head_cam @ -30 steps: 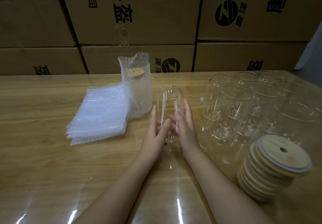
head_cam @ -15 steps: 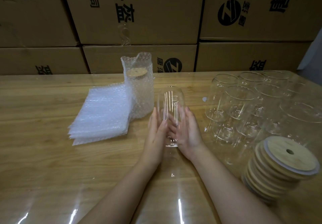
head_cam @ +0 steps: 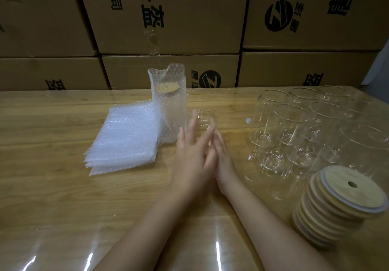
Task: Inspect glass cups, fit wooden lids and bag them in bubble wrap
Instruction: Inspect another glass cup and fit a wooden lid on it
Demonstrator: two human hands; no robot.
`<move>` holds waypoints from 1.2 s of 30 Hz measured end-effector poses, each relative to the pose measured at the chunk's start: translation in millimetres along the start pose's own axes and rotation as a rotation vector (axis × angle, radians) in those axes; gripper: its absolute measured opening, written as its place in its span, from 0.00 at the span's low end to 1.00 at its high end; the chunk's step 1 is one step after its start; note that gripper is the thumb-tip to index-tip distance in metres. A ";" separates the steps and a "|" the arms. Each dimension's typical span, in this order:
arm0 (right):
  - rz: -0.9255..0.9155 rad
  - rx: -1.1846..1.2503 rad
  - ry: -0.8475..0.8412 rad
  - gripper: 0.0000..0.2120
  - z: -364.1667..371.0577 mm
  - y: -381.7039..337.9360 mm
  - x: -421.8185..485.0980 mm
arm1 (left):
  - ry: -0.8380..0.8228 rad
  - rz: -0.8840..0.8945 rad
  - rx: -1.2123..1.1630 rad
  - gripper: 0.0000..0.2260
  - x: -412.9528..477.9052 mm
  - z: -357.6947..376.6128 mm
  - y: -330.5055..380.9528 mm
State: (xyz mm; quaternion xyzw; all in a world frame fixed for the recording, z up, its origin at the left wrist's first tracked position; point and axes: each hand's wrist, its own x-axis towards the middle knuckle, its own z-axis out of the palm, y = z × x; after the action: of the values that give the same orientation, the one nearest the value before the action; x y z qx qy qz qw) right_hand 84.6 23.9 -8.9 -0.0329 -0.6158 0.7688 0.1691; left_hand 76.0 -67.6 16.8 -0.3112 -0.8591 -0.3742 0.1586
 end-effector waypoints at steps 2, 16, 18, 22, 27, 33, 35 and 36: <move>-0.056 -0.136 -0.024 0.23 4.0 4.4 -3.8 | 0.062 -0.099 -0.197 0.22 4.6 -4.7 -4.5; -0.726 -1.044 -0.113 0.23 31.8 6.2 -22.8 | 0.010 -0.469 -1.059 0.22 2.8 -16.9 -58.3; -0.750 -1.035 -0.114 0.23 30.0 6.3 -22.2 | -0.032 -0.446 -1.048 0.29 1.4 -15.9 -58.9; -0.673 -0.858 0.003 0.23 29.2 0.4 -20.1 | 0.074 -0.322 -0.862 0.27 2.1 -9.5 -47.5; -0.710 -0.793 0.131 0.22 21.6 -11.2 -17.0 | 0.064 -0.277 -0.883 0.23 6.3 -2.4 -31.5; -0.496 -0.571 0.069 0.20 16.3 -31.9 -6.3 | 0.036 -0.240 -0.944 0.28 6.2 5.3 -30.1; -0.412 -0.371 0.057 0.18 12.1 -42.3 -4.2 | -0.008 -0.238 -0.942 0.29 5.7 5.8 -24.8; -0.350 -0.262 0.047 0.17 9.4 -46.6 -3.7 | -0.021 -0.226 -0.941 0.28 4.9 5.4 -21.6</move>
State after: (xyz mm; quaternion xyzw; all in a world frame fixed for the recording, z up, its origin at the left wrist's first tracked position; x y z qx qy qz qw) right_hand 95.8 22.5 37.5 0.0348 -0.7028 0.6400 0.3085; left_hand 58.0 -72.9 3.9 -0.2574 -0.6265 -0.7340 -0.0496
